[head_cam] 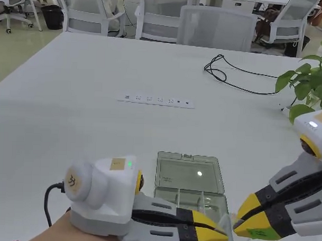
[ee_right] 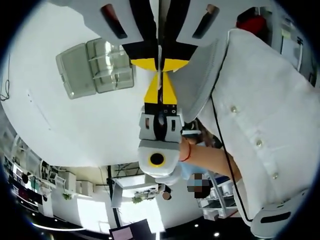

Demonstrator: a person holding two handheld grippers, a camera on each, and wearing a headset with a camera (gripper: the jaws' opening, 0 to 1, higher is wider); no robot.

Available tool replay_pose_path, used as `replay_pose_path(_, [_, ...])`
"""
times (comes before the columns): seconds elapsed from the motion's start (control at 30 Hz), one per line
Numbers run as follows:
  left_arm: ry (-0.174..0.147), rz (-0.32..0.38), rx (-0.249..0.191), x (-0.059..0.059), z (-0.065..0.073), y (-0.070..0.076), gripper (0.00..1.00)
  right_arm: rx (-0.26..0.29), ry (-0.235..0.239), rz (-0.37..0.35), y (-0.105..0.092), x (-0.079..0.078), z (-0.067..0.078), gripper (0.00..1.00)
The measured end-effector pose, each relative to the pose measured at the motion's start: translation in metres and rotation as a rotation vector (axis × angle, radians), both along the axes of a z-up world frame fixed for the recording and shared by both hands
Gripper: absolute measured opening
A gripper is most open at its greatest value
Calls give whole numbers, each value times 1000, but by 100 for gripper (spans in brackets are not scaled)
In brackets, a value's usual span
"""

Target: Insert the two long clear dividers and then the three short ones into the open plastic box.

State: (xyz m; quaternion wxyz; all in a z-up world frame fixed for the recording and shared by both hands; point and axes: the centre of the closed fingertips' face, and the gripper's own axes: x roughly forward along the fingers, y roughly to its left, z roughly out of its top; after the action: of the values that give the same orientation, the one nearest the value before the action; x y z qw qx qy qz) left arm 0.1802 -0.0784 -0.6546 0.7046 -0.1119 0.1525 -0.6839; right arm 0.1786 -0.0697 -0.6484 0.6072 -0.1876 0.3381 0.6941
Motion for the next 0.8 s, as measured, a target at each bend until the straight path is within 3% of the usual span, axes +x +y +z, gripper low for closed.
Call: replay_pose_path(0.8, [-10,40,44,5,-10,6,1,8,-23,-1,4,5,0,3])
